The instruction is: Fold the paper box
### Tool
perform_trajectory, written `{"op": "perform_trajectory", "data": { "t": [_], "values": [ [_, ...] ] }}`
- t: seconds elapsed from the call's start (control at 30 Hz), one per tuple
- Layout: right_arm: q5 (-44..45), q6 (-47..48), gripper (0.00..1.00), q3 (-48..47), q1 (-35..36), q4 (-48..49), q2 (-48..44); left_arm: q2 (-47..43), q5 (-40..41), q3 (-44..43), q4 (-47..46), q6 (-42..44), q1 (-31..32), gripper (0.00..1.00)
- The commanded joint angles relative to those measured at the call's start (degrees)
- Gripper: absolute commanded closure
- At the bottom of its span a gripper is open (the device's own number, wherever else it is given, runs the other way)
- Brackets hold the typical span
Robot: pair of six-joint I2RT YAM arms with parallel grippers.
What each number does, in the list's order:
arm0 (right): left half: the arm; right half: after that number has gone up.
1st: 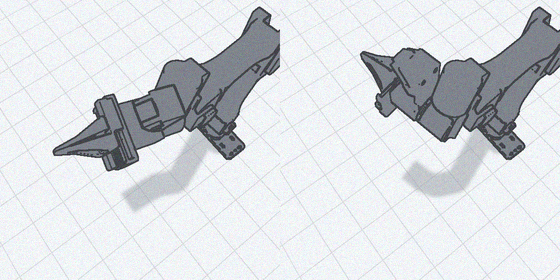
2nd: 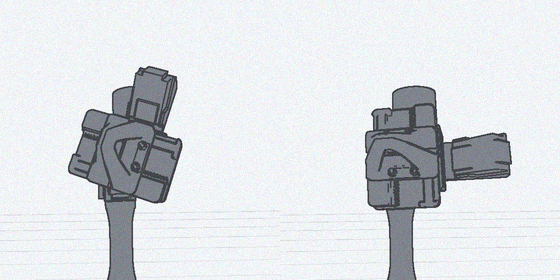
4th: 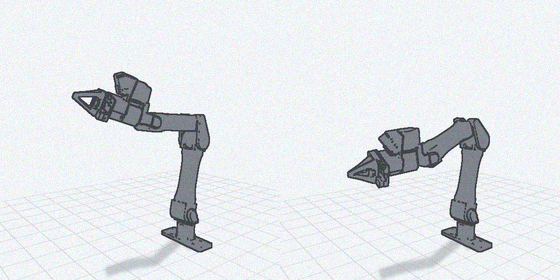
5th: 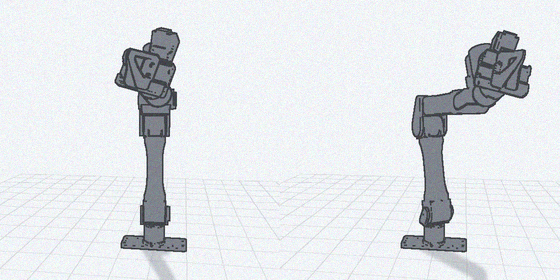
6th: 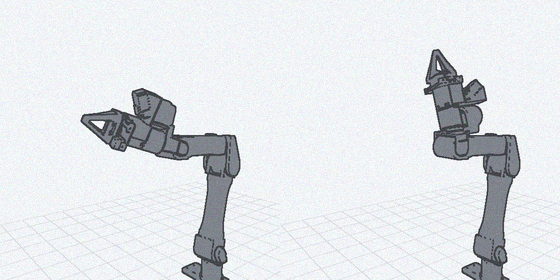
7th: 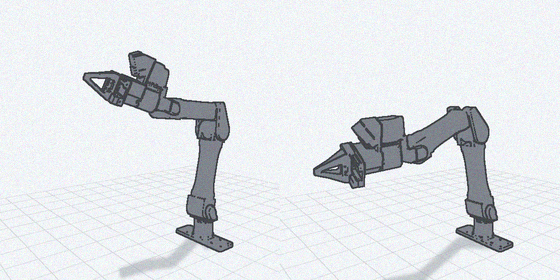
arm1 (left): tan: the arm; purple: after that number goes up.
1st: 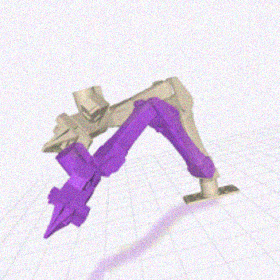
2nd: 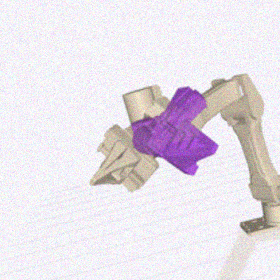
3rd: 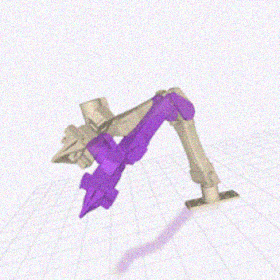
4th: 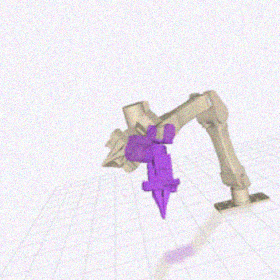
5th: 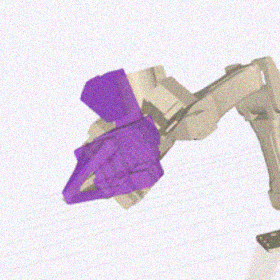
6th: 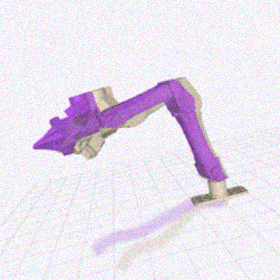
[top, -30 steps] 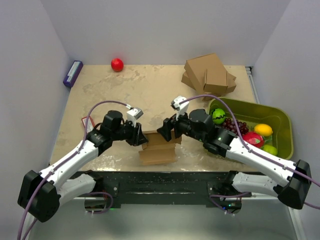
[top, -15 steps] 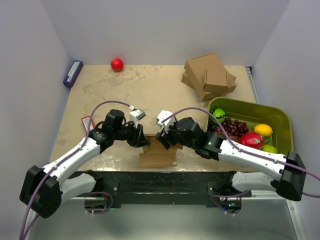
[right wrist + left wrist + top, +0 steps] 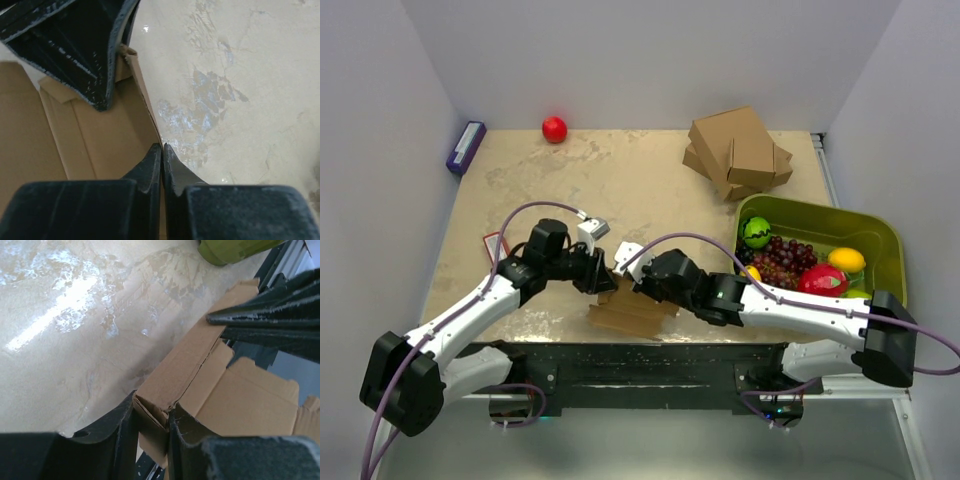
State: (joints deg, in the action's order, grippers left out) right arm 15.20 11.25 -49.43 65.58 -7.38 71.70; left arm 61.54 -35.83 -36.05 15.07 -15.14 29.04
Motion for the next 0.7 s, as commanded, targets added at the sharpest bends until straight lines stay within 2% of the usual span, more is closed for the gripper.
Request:
{"op": "perform_trajectory", "data": {
  "t": [0.0,0.1,0.13,0.2,0.23,0.3,0.33,0.4,0.5,0.67],
  "values": [
    [4.3,3.7,1.00,-1.3,1.7,1.6,-0.2,-0.6,-0.6,-1.5,-1.4,1.0,0.0,1.00],
    [4.1,5.5,1.00,-0.1,2.6,2.7,-1.3,-0.5,0.4,-1.4,-1.4,1.1,0.1,0.99],
    [4.0,6.1,1.00,0.4,2.7,2.8,-1.9,-0.5,0.6,-1.5,-1.2,1.2,0.1,0.91],
    [4.0,7.1,1.00,0.5,3.1,2.5,-2.3,-0.8,1.2,-1.6,-1.2,1.2,0.1,0.83],
    [4.0,7.4,1.00,0.6,3.2,2.3,-2.6,-1.2,1.5,-1.7,-1.2,1.2,0.1,0.71],
    [4.0,8.2,1.00,0.6,3.5,1.9,-2.9,-1.9,2.5,-1.9,-0.7,1.4,0.1,0.63],
    [4.0,8.4,1.00,0.7,3.7,1.8,-3.1,-2.7,2.8,-2.1,-0.6,1.6,0.0,0.53],
    [4.0,9.0,1.00,0.7,3.8,1.3,-3.1,-3.9,4.4,-2.5,0.0,1.8,0.1,0.39],
    [4.0,9.8,1.00,0.7,4.1,0.7,-3.3,-6.2,6.4,-2.9,0.7,1.8,0.1,0.27],
    [4.7,11.0,1.00,0.7,4.6,0.2,-3.3,-8.7,8.4,-3.3,1.5,2.0,0.1,0.19]
  ]
}}
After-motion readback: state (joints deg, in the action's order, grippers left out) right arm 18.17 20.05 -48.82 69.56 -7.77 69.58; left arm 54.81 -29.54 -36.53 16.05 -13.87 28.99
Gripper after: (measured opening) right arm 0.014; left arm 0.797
